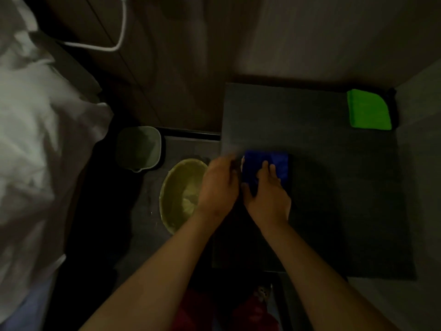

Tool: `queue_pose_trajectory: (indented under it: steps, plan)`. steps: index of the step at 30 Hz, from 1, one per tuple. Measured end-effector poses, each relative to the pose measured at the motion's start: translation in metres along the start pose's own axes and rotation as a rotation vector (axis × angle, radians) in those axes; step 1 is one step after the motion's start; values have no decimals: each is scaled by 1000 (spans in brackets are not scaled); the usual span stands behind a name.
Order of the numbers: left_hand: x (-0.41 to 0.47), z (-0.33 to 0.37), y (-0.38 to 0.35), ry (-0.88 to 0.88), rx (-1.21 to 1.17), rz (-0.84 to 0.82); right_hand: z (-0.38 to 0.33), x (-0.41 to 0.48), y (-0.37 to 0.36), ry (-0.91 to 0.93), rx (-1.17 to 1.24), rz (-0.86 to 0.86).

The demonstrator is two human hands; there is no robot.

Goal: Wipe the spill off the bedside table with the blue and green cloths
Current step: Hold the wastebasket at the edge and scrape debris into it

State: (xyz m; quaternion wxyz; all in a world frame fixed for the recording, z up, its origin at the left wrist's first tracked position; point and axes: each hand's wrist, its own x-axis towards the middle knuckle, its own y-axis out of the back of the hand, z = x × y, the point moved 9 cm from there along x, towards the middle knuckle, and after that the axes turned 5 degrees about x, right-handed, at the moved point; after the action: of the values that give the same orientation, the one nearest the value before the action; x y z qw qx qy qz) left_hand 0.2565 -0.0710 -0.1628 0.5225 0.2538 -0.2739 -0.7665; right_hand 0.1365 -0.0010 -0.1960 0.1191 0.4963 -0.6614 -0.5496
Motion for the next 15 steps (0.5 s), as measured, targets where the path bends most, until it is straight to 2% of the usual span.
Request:
queue_pose_trajectory:
  steps: [3,8,15]
  plan:
    - [-4,-32,15,125,13,54,-11,-4,-1,10,-30,7]
    - [-21,-90,43,355,-71,250,-23,-9,-4,30,-32,58]
    - [-52,-152,14,513,-130,248,-35,-11,-15,35,-39,84]
